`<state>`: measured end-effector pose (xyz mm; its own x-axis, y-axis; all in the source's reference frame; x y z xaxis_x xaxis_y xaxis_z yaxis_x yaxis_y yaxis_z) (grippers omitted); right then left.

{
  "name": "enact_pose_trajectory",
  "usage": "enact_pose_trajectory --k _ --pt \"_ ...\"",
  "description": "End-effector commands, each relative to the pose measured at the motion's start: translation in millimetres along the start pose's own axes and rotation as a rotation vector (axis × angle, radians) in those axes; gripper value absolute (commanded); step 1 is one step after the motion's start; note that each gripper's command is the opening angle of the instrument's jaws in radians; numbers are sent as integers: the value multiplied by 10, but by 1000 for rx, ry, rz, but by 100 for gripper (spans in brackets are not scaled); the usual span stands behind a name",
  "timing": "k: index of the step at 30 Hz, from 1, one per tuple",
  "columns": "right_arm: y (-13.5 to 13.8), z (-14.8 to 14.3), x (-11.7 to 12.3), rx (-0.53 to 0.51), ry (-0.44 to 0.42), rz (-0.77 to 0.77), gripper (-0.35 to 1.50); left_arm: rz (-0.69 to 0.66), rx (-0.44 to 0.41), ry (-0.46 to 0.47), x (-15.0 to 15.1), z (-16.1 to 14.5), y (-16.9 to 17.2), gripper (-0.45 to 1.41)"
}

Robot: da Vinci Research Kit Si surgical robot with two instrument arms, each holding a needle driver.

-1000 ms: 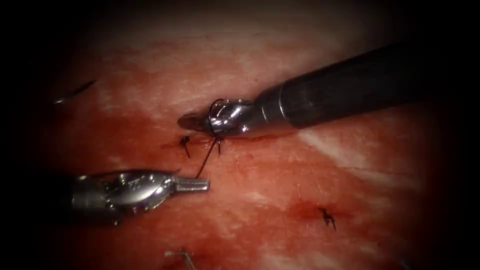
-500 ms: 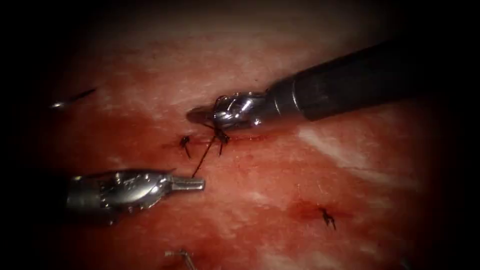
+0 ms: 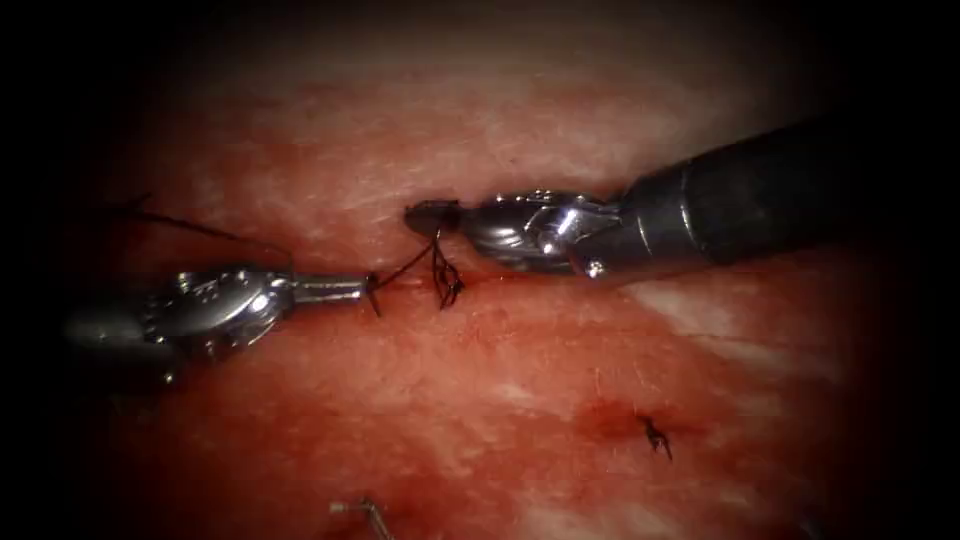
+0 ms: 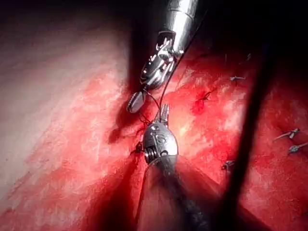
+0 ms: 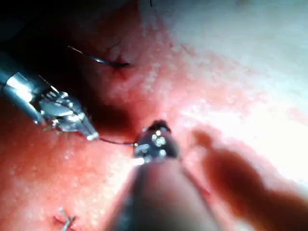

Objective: Wound Closure

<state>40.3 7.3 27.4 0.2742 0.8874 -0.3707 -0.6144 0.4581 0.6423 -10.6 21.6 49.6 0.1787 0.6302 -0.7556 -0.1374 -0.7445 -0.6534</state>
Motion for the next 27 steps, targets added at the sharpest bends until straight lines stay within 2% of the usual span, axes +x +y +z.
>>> enact_pose_trajectory --k 1,6,9,16,19,22,27 --pt "-1 2 -7 6 4 -7 -35 6 16 -9 1 2 -7 -45" --pt "-8 -9 -14 14 25 -22 -35 10 75 -29 37 -9 -56 -45" --pt "-15 -16 -20 23 32 -35 -35 6 104 -36 45 -11 -86 -45" --pt "-29 -32 -37 34 49 -71 -35 14 161 -59 37 2 -155 -45" --pt "-31 -35 -49 43 51 -133 -35 18 177 -64 29 11 -188 -45" --pt "-27 -38 -59 81 56 -236 -35 23 188 -67 23 20 -216 -45" --pt "-15 -44 -70 154 58 -312 -35 27 202 -63 17 32 -252 -45"
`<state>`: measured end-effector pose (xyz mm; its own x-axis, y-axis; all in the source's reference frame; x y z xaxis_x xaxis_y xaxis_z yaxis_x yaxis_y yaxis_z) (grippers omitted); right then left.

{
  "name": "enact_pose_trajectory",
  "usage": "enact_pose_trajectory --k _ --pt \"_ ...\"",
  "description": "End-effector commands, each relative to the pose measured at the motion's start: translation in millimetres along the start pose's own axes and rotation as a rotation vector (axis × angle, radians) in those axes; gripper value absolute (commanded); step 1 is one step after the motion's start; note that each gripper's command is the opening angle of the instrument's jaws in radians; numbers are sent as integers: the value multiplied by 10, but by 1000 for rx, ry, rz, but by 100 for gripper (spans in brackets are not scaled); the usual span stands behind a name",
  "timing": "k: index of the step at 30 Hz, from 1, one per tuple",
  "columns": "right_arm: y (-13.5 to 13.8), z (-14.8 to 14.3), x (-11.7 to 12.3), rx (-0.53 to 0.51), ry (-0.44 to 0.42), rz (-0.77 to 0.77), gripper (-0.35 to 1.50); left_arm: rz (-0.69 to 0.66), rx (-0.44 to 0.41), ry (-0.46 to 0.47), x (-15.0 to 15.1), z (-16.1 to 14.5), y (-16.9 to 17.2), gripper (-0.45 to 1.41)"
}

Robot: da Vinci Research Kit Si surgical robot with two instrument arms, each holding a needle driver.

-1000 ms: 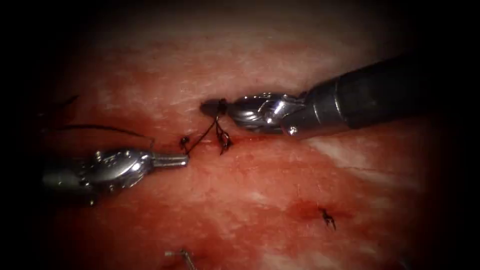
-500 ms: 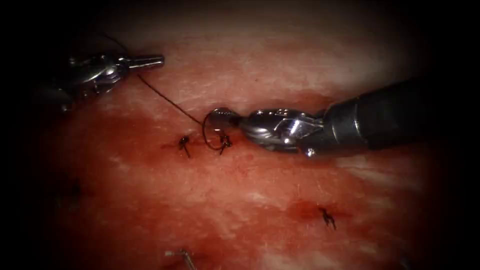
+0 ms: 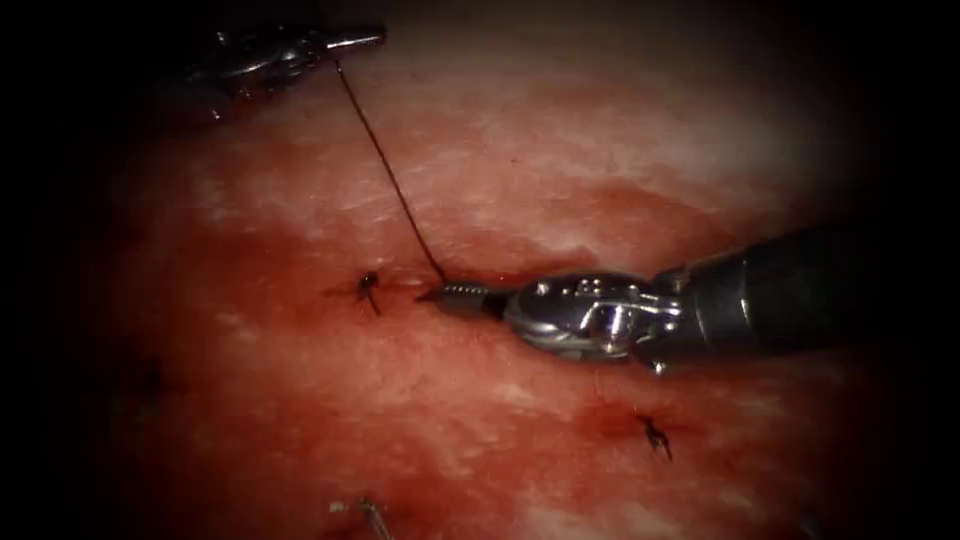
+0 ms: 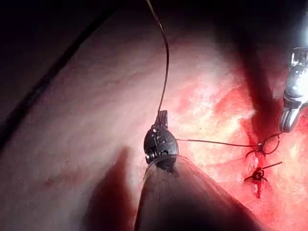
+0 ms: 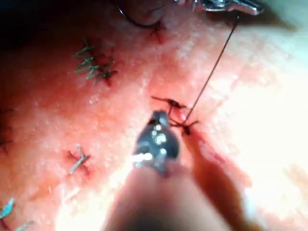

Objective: Wound Closure

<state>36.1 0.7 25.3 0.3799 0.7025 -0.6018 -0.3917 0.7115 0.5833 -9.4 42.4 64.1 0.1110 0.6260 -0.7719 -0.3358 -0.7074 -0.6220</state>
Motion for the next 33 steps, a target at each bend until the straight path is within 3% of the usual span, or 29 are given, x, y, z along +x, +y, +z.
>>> enact_pose_trajectory --k 1,6,9,22,29,33 --pt "1 4 -13 22 -4 -24 -35 -2 4 0 -7 9 -7 -45" --pt "-6 14 -36 94 19 -183 -35 -1 17 4 -7 26 -40 -45" --pt "-11 16 -38 101 50 -241 -35 5 23 5 -7 33 -58 -45" --pt "-19 16 -40 73 110 -249 -35 53 123 -20 -28 43 -140 -45" --pt "-37 24 -54 81 107 -271 -35 94 176 -40 -50 46 -182 -45" --pt "-48 27 -75 82 111 -300 -35 129 194 -58 -71 51 -204 -45"
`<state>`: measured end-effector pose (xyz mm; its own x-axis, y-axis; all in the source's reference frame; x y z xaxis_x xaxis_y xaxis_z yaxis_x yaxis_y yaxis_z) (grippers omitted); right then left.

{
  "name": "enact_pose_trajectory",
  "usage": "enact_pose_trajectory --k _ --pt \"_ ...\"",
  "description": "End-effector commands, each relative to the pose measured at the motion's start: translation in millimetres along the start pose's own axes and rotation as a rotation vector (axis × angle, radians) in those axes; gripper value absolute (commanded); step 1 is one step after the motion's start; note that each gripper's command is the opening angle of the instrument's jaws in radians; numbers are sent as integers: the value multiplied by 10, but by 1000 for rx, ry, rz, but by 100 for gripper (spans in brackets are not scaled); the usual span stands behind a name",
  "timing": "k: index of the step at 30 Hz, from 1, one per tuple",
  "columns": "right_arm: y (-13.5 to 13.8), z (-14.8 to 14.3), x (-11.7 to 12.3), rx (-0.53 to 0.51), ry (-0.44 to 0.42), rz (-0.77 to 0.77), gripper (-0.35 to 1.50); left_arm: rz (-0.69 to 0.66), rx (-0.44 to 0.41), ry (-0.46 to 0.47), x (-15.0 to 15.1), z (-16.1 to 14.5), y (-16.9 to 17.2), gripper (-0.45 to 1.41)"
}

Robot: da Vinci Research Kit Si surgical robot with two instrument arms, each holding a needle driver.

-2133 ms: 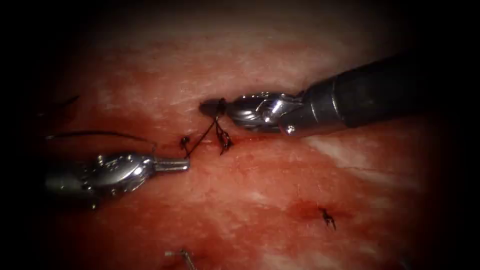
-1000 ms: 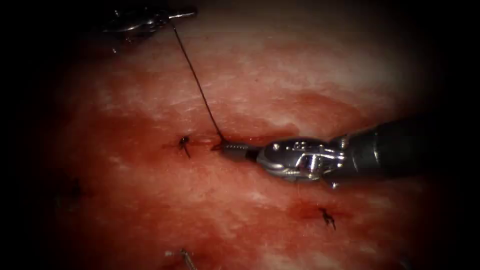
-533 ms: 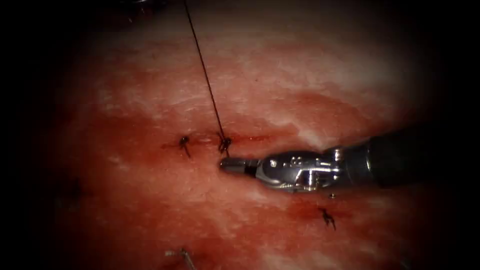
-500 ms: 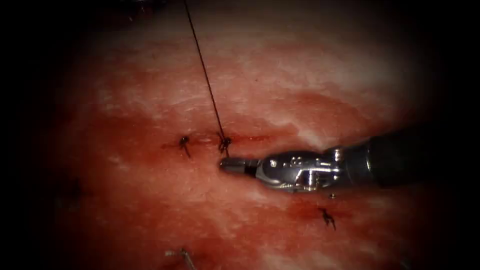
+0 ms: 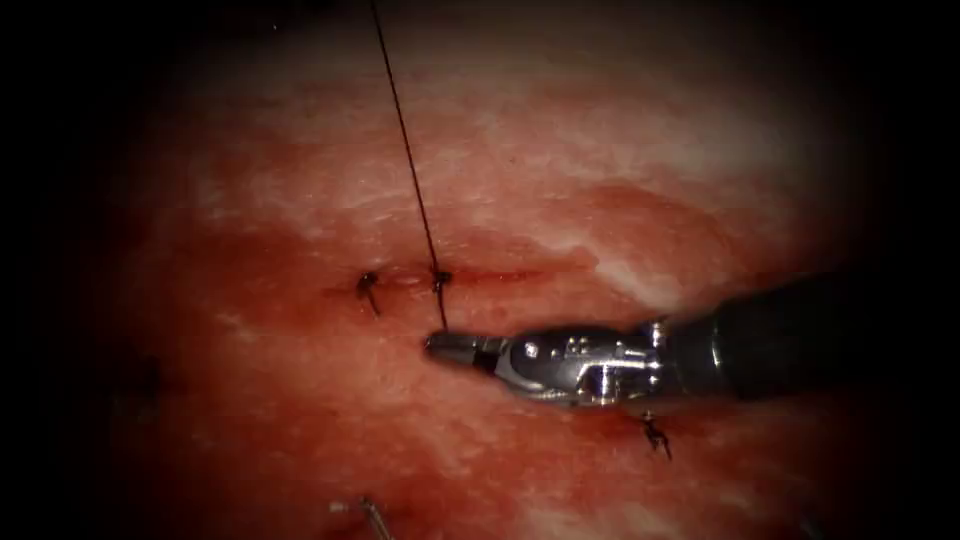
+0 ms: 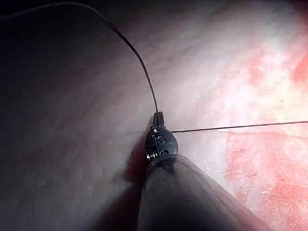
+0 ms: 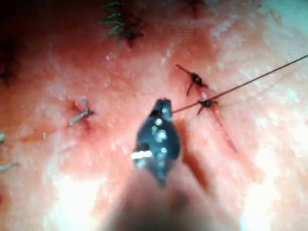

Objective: Wound Closure

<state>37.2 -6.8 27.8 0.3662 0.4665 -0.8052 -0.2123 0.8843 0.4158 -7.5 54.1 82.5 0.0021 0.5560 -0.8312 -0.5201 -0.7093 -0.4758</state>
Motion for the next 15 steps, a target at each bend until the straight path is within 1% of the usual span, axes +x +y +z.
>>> enact_pose_trajectory --k 1,3,6,10,15 --pt "-10 6 -13 7 -3 -12 -35 4 1 -2 -8 8 -1 -45" --pt "-19 9 -21 15 -6 -12 -35 14 15 -2 -14 13 -9 -45" --pt "-22 7 -21 7 4 -12 -35 36 28 -3 -15 19 -17 -45" --pt "-23 4 -20 -2 10 -11 -35 123 51 -12 -10 26 -29 -45" --pt "-27 5 -23 -4 13 -16 -35 127 56 1 -7 28 -37 -45"
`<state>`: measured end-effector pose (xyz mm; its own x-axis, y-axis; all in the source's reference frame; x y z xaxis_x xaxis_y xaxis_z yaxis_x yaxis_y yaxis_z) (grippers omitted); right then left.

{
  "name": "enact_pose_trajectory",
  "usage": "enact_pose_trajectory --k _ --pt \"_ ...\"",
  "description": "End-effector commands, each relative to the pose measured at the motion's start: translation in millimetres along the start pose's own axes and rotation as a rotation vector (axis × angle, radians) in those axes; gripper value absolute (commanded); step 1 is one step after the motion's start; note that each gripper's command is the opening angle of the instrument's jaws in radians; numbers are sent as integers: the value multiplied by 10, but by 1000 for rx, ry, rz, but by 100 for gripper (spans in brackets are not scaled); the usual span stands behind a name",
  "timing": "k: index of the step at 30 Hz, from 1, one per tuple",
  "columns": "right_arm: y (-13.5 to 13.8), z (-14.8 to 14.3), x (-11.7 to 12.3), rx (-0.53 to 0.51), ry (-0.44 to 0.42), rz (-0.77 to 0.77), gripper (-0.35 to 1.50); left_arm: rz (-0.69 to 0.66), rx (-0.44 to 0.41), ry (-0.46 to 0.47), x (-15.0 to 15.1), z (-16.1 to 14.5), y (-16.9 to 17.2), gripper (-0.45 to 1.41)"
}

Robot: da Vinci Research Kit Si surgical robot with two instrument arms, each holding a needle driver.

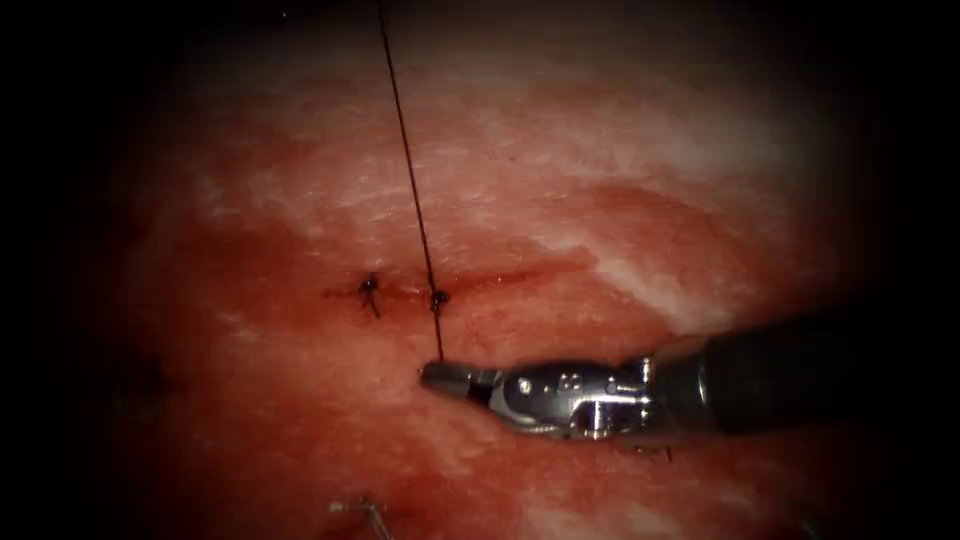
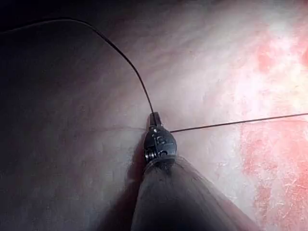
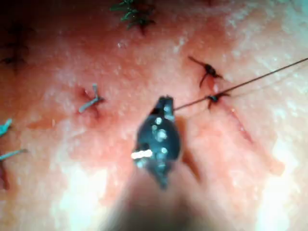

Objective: Wound Closure

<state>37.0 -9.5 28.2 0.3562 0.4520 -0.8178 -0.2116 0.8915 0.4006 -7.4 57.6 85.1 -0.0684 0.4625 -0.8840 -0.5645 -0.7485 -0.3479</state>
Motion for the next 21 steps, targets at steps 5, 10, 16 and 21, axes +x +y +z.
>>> enact_pose_trajectory --k 5,10,16,21 --pt "-13 5 -9 6 4 -6 -35 -4 6 1 -1 7 -5 -45" --pt "-17 5 -9 2 15 -6 -35 -5 13 -2 2 10 -15 -45" --pt "-7 8 -4 -21 48 13 -35 -5 5 2 1 10 -11 -45" --pt "6 9 1 -99 117 28 19 -34 -1 6 5 6 0 -45"
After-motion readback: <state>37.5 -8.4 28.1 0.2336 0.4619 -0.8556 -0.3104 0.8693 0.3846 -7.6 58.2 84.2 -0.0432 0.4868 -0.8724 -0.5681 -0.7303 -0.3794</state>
